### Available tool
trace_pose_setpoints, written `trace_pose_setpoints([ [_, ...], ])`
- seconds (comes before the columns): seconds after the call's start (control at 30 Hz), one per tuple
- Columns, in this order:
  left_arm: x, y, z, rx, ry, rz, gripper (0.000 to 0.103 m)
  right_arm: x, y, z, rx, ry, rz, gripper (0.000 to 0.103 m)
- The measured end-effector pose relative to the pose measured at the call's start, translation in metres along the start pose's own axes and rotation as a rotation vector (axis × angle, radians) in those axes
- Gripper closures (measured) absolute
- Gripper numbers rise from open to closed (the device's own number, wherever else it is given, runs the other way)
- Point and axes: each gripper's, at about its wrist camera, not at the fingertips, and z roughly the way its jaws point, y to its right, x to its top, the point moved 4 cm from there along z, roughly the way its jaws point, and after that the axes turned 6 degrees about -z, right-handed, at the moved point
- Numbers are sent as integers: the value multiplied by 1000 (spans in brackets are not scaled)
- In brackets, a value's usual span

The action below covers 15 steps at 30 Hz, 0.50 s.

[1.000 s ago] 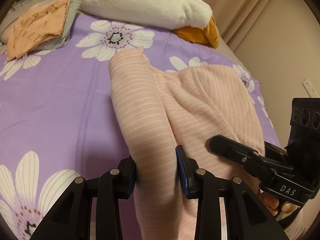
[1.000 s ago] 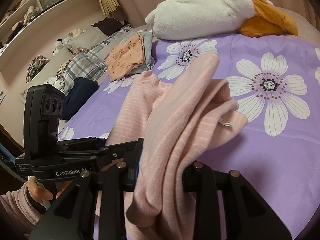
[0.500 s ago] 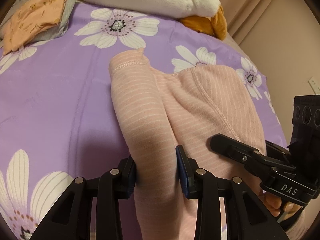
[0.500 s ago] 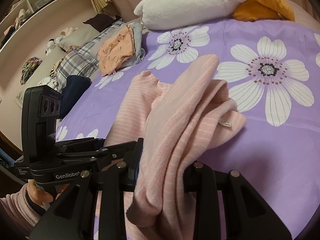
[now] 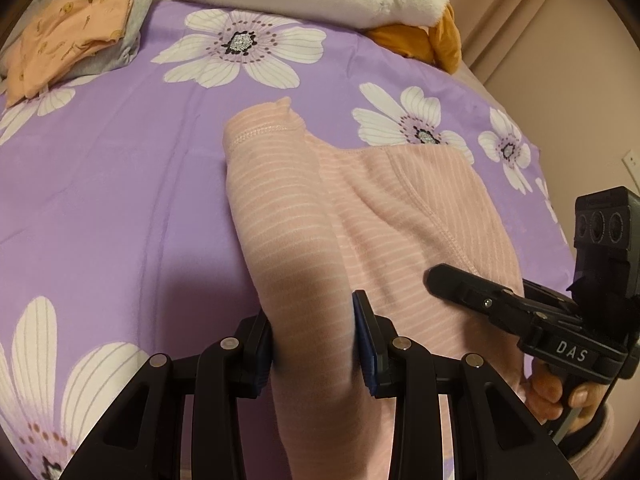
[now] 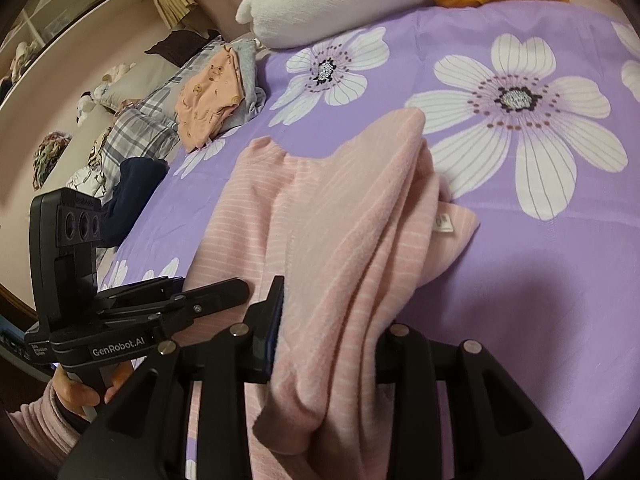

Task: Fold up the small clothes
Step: 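Hold the lifted side with the right tool and carry it across the shirt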

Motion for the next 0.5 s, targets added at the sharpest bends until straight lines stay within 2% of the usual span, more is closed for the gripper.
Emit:
trace_pose_setpoints([
  [0.5, -3, -2, 1, 10, -8, 8, 69, -11, 23, 3, 27, -19, 104, 63],
])
